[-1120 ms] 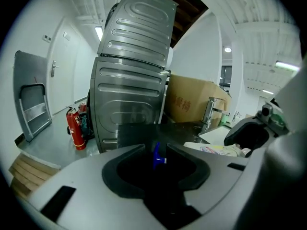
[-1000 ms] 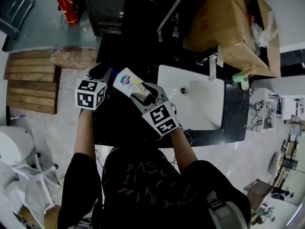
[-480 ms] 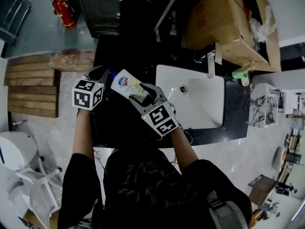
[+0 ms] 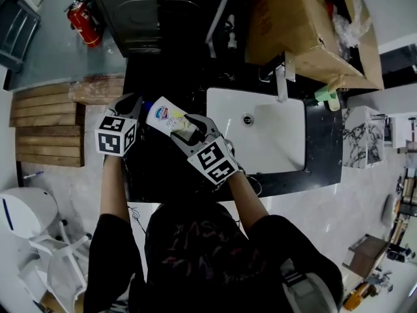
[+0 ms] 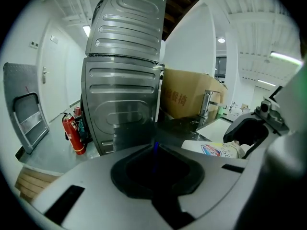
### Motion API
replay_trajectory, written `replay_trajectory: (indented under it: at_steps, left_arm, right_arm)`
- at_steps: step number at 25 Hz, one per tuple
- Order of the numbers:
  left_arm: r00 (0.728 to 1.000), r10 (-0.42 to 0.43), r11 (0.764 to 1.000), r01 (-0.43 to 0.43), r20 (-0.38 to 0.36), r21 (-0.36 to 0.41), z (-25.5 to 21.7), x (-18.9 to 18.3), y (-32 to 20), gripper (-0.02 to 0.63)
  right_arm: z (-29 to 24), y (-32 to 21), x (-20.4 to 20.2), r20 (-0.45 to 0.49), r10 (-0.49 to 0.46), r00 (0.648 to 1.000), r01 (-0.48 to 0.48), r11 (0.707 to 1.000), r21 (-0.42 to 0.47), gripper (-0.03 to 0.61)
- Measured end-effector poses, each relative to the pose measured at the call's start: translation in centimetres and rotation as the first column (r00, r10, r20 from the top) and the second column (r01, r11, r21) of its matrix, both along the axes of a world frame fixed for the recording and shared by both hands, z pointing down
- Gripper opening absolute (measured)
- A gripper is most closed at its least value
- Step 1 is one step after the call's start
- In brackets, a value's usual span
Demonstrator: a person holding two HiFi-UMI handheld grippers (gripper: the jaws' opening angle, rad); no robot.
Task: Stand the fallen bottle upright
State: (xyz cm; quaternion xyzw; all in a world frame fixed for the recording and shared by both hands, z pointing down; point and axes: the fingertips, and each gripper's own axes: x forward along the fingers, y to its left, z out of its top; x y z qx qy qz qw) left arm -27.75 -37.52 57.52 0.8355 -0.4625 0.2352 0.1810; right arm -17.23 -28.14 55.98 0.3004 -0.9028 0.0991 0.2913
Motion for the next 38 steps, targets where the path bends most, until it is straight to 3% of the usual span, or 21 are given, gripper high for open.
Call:
replay_trajectory:
  at_steps: [7,12,20,32,38]
  left_arm:
    - [0.995,0.01,0.994,-0.021,0.104,0.107,-3.9,1.2,0.9,0.046]
    - [0.993,0.004,0.987,-0.023,0.122,0.159,-7.1,2.9,1.6,0.043]
    - [0.966,0.019,0.966,-0.084,0.259,0.244,-11.2,6.5,3.8,0.038]
    - [0.923,0.058,0.928,-0.19,0.38,0.321,-15.2,12.5,7.7,0.038]
    - [0.911,0.087,0.91,-0.238,0.404,0.34,-15.8,15.3,9.8,0.038]
  right_arm:
    - [-0.6,0.7,0.9,0.066,0.0,0.998,0.0,1.0,-0.01,0.253]
    - [-1.0,1.2,2.0,0.109,0.007,0.994,-0.006,1.0,-0.004,0.255]
    - [-1.5,2.2,3.8,0.166,-0.001,0.986,0.0,1.0,0.004,0.255]
    - [-0.7,3.5,6.0,0.219,0.004,0.976,0.003,0.999,-0.034,0.262]
    - [-0.3,4.1,6.7,0.211,-0.017,0.977,0.025,0.999,-0.035,0.262]
